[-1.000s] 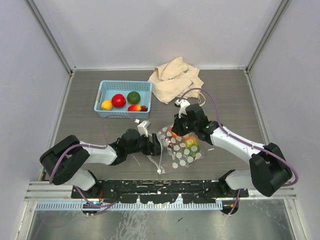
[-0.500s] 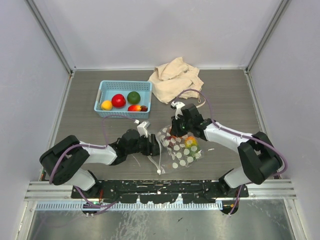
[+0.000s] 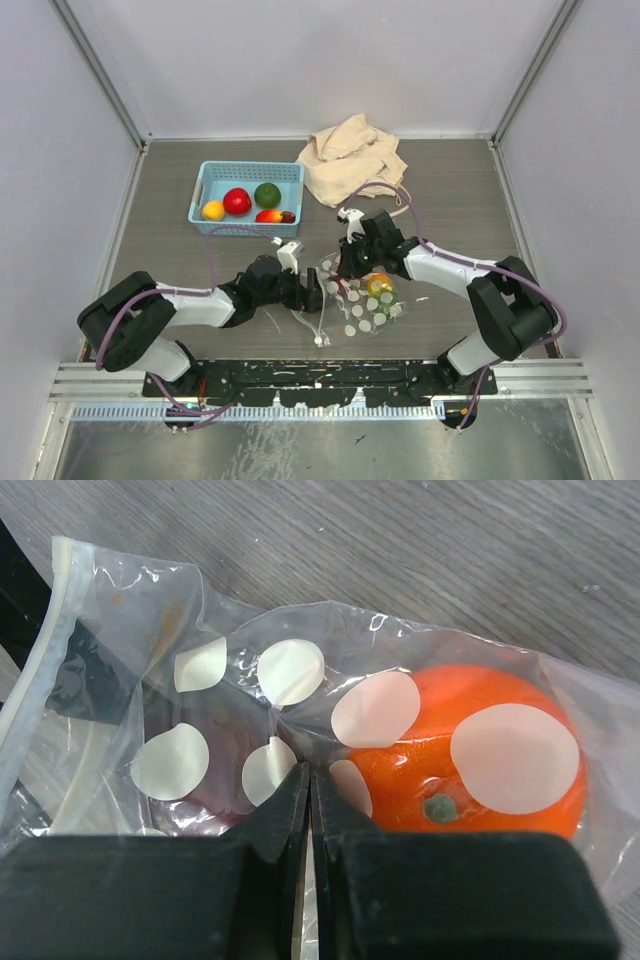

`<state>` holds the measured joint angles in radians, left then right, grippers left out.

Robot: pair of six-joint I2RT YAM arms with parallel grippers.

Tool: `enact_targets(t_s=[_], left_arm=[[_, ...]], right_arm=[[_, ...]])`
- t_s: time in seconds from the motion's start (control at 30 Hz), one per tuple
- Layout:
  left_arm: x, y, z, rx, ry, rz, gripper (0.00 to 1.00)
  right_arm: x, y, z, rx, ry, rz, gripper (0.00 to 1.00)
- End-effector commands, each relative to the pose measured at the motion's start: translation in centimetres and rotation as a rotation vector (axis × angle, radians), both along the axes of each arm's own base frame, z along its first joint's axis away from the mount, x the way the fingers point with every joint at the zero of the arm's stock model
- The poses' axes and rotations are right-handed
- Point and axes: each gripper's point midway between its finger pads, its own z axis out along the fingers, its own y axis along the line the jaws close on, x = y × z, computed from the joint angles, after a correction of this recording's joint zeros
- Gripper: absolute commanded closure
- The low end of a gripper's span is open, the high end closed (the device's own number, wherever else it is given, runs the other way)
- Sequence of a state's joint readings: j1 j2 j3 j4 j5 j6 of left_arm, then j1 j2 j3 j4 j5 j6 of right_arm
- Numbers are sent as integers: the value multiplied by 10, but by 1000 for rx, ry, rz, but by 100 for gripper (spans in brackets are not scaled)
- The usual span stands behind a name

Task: Open the zip-top bag and remove the fake food
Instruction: Pick up the fake fruit from the zipper food storage bag.

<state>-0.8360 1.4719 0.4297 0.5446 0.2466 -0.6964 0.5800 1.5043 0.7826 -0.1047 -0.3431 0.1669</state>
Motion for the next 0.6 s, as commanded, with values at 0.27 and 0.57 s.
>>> enact_targets(t_s=[0.27, 0.57], left_arm=[[7, -14, 18, -28, -51, -40, 9], [7, -15, 14, -21, -32, -38, 15]], right_arm=[[-7, 26, 16, 136, 2, 120, 91], [-12, 37, 19, 205, 36, 151, 91]])
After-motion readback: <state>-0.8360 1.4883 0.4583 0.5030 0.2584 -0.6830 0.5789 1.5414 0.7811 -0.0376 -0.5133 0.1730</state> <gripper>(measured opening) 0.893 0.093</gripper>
